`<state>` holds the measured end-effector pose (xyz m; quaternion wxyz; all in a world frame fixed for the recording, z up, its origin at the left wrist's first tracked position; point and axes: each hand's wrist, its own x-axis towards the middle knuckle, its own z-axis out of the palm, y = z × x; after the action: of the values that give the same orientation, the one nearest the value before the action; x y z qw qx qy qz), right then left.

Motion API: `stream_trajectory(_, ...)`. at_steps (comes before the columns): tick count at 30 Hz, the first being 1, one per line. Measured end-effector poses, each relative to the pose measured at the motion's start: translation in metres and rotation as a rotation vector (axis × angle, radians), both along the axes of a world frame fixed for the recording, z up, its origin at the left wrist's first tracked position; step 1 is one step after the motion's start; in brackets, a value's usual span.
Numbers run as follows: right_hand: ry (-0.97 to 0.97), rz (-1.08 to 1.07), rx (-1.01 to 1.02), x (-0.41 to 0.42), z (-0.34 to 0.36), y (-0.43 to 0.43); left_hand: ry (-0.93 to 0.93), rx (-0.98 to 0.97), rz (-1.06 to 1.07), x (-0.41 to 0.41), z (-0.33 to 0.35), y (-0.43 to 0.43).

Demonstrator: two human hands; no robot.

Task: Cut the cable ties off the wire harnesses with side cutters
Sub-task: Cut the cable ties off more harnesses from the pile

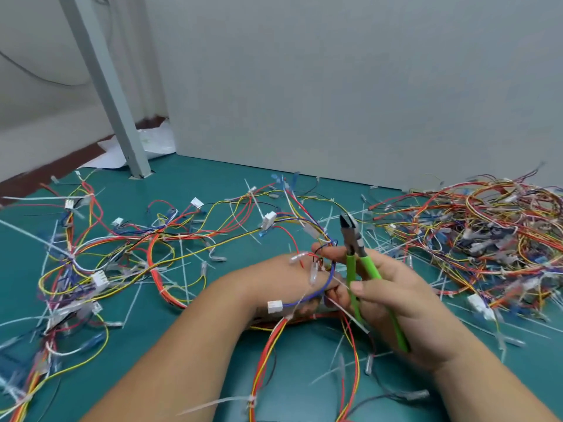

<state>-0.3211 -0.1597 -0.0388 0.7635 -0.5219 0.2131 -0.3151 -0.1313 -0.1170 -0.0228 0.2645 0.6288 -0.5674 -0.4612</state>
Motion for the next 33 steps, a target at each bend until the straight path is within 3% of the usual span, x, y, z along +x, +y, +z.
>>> stream_trajectory(3,-0.115,-0.083,-0.018,0.001,0.000,-0.004,-0.082,-0.220,-0.121,0.005,-0.002,-0.005)
stream_trajectory(6,-0.165,-0.215,-0.011,-0.005,0.000,-0.010,0.274,-0.247,-0.024,0.022,-0.002,-0.005)
stream_trajectory(8,-0.151,-0.247,0.001,-0.007,0.000,-0.013,0.399,-0.203,0.148,0.031,0.003,-0.003)
stream_trajectory(13,-0.114,-0.253,-0.006,-0.004,-0.005,-0.011,0.299,-0.246,0.572,0.031,-0.002,-0.014)
stream_trajectory(15,-0.085,-0.226,-0.035,-0.003,-0.004,-0.009,0.348,-0.372,0.695,0.027,-0.006,-0.016)
stream_trajectory(18,-0.001,-0.206,-0.072,-0.002,-0.005,-0.007,0.185,-0.615,0.796,0.030,-0.009,-0.017)
stream_trajectory(21,0.030,-0.181,-0.109,-0.001,-0.006,-0.006,0.112,-0.643,0.787,0.034,-0.013,-0.019)
stream_trajectory(24,0.023,-0.146,-0.140,-0.002,-0.005,-0.005,0.121,-0.498,0.659,0.035,-0.018,-0.020)
stream_trajectory(27,-0.002,-0.210,-0.146,-0.001,-0.004,-0.004,-0.050,-0.396,0.555,0.041,-0.021,-0.017)
stream_trajectory(30,-0.079,-0.297,-0.070,-0.003,-0.002,-0.006,-0.194,-0.494,0.610,0.044,-0.015,-0.014)
stream_trajectory(33,-0.068,-0.268,-0.095,-0.004,-0.001,-0.007,-0.030,-0.619,0.664,0.040,-0.007,-0.013)
